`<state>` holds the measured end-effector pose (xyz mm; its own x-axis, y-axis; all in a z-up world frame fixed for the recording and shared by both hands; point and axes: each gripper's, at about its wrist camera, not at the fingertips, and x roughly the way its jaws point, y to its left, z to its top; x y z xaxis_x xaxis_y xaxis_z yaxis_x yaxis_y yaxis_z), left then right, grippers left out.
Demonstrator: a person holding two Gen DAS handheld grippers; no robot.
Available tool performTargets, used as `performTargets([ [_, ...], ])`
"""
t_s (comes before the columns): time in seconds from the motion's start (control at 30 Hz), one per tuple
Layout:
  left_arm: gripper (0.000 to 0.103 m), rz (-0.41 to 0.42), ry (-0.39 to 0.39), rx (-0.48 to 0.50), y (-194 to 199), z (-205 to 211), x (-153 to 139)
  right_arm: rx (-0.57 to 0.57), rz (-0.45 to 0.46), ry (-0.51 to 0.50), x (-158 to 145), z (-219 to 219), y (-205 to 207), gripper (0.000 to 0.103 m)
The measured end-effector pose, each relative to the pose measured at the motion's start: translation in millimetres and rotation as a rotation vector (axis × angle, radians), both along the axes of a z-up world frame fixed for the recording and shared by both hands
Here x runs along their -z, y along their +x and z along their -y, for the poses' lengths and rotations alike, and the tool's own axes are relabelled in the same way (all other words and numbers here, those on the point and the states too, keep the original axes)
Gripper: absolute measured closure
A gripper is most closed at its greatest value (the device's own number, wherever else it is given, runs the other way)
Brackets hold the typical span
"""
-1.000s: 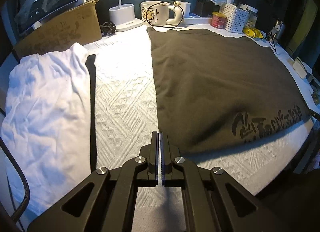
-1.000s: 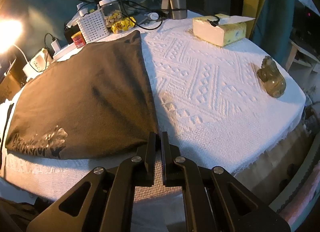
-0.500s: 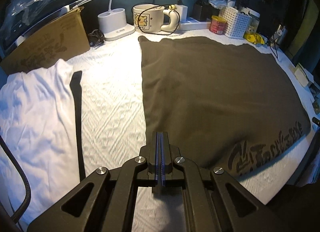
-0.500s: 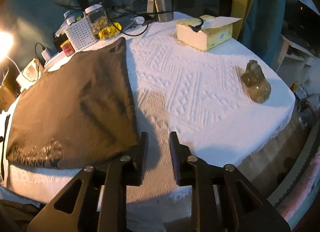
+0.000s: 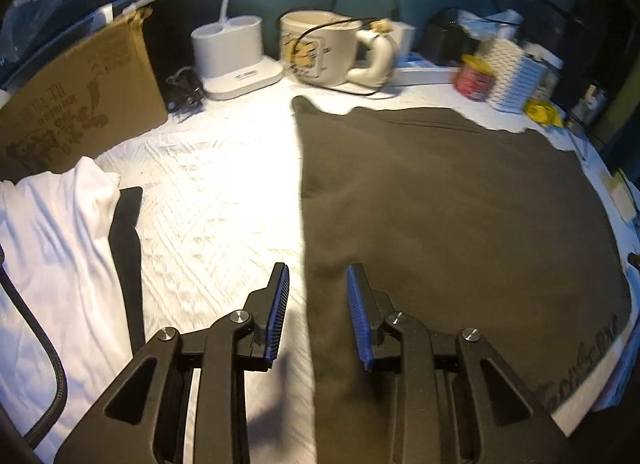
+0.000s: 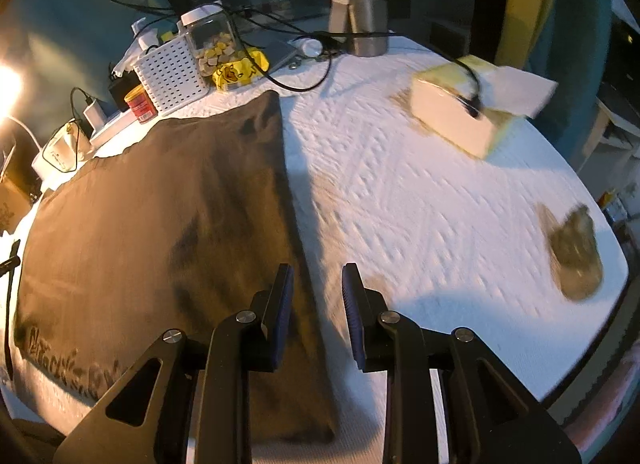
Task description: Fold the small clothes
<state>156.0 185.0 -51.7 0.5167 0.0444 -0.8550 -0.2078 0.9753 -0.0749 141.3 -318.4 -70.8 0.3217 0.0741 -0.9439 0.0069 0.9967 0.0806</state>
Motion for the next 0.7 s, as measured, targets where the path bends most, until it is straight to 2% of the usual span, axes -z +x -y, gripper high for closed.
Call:
performTargets([
  [0.2,0.073,-0.028,-0.045,-0.008,16.3,-11.9,15.5,0.001,-0.024,-0.008,10.1,-4.5,16.2,0.076],
  [0.3,0.073,-0.015,-0.062,0.012,19.9,-8.9,16.4,0.011,-0.032,-0.016,12.2,-2.4,18.4,0.076],
  [0.33,0.076,-0.009,-0.067,0.033,20.3,-5.3,16.2,0.014,-0.034,-0.019,12.4,-2.2,18.3,0.076],
  [0.37,0.094,-0.003,-0.062,0.049,20.2,-1.9,16.0,0.016,-0.036,-0.022,12.8,-1.7,18.3,0.076],
  [0.4,0.101,-0.003,-0.054,0.059,21.5,0.3,16.6,0.019,-0.038,-0.024,13.1,-1.3,18.0,0.076],
  [0.47,0.101,-0.003,-0.006,0.069,23.4,6.2,16.9,0.023,-0.04,-0.027,13.4,-0.9,16.9,0.076],
  [0.6,0.101,-0.007,0.106,0.019,24.0,3.1,16.9,0.031,-0.04,-0.031,12.3,-0.5,12.2,0.076],
  [0.7,0.101,-0.013,0.116,0.015,23.1,0.0,17.5,0.034,-0.042,-0.033,11.3,-1.0,7.7,0.076],
])
